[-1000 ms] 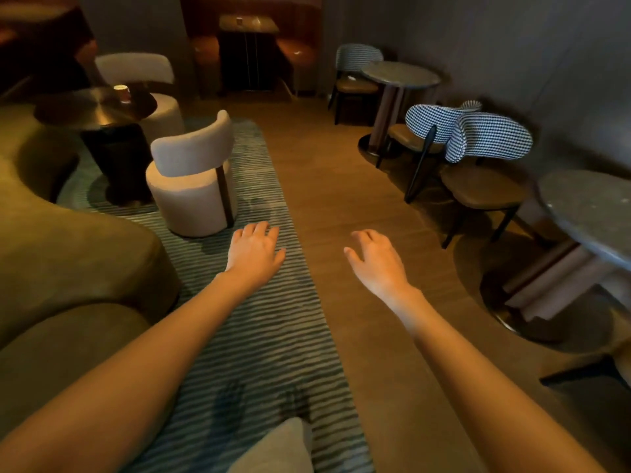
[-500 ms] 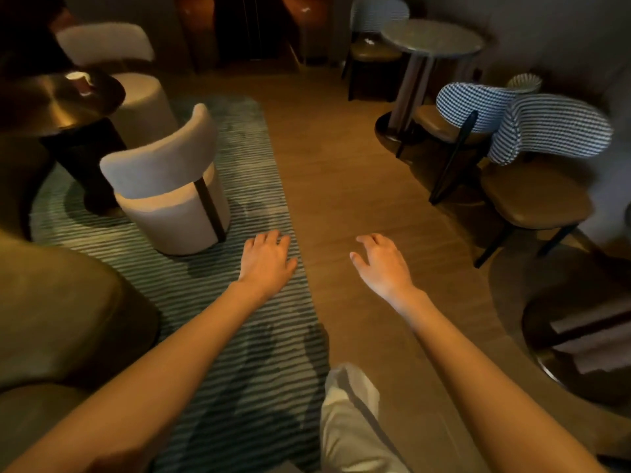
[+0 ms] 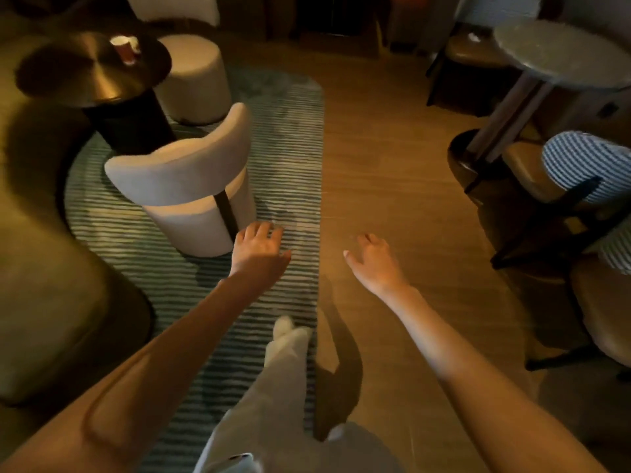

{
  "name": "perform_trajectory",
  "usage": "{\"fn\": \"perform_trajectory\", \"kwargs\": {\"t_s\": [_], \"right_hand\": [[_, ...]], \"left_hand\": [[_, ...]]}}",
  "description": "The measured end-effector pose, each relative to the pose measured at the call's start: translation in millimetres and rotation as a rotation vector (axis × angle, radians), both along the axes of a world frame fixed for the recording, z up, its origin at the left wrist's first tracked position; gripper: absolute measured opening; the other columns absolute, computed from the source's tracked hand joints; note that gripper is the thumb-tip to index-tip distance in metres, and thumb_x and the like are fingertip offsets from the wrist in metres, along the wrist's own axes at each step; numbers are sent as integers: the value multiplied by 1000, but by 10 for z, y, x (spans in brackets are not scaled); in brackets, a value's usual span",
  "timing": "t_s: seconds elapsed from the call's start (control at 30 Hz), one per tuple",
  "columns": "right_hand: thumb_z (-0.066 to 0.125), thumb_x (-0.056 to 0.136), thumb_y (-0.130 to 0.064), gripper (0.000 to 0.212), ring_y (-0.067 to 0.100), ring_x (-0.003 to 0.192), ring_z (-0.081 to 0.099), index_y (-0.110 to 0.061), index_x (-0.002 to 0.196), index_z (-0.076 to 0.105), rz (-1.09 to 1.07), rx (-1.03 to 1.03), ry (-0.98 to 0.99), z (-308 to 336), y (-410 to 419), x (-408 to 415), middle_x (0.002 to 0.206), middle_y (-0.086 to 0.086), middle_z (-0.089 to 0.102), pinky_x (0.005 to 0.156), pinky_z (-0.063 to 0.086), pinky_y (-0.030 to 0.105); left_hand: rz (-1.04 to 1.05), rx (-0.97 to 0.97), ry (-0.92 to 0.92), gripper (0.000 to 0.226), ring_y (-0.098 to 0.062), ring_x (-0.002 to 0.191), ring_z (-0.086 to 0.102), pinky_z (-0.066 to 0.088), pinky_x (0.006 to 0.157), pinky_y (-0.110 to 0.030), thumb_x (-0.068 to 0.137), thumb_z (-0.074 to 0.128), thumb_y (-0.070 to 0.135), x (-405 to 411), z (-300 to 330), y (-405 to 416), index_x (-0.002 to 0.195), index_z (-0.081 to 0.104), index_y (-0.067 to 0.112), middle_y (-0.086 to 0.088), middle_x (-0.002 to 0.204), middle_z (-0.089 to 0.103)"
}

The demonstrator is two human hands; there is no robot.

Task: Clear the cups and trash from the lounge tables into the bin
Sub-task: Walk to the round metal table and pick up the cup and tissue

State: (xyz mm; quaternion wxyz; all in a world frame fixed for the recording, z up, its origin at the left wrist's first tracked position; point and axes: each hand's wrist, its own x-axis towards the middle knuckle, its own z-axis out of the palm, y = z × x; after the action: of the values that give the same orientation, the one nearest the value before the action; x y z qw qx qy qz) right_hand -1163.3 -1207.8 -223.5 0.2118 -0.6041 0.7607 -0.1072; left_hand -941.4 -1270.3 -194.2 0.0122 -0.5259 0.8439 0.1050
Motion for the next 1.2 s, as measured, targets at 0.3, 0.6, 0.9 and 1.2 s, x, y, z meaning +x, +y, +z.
{"fn": "perform_trajectory", "kwargs": {"t_s": [0.3,0.6,0.9,1.2], "right_hand": [[47,95,-31,42,29,127,39,-13,134,47,71,-128,65,185,-2682,-836,136,9,48,104,35,39],[46,96,-32,41,27,124,43,-14,133,47,114,-100,14,-180,-4578,-1815,132,8,51,99,36,35],[46,98,-30,45,31,123,43,-9,137,45,337,-66,14,-182,-7096,-2899,133,12,50,100,37,40],[45,99,-31,46,28,129,39,-8,139,43,645,38,13,-342,-8942,-2584,137,11,47,106,36,40]], "left_hand": [[11,-57,105,47,-27,135,34,27,109,-41,95,47,38,-716,33,-2532,135,46,14,-8,143,43],[29,25,54,48,-26,134,33,29,109,-41,96,45,35,-1615,-243,-4491,138,41,13,-8,144,40],[275,68,81,52,-29,137,30,26,112,-43,97,43,35,-2667,-457,-6419,143,36,12,-10,148,35],[578,136,133,53,-34,135,33,29,110,-46,96,47,36,-2624,-969,-7686,142,39,10,-14,146,39]]}}
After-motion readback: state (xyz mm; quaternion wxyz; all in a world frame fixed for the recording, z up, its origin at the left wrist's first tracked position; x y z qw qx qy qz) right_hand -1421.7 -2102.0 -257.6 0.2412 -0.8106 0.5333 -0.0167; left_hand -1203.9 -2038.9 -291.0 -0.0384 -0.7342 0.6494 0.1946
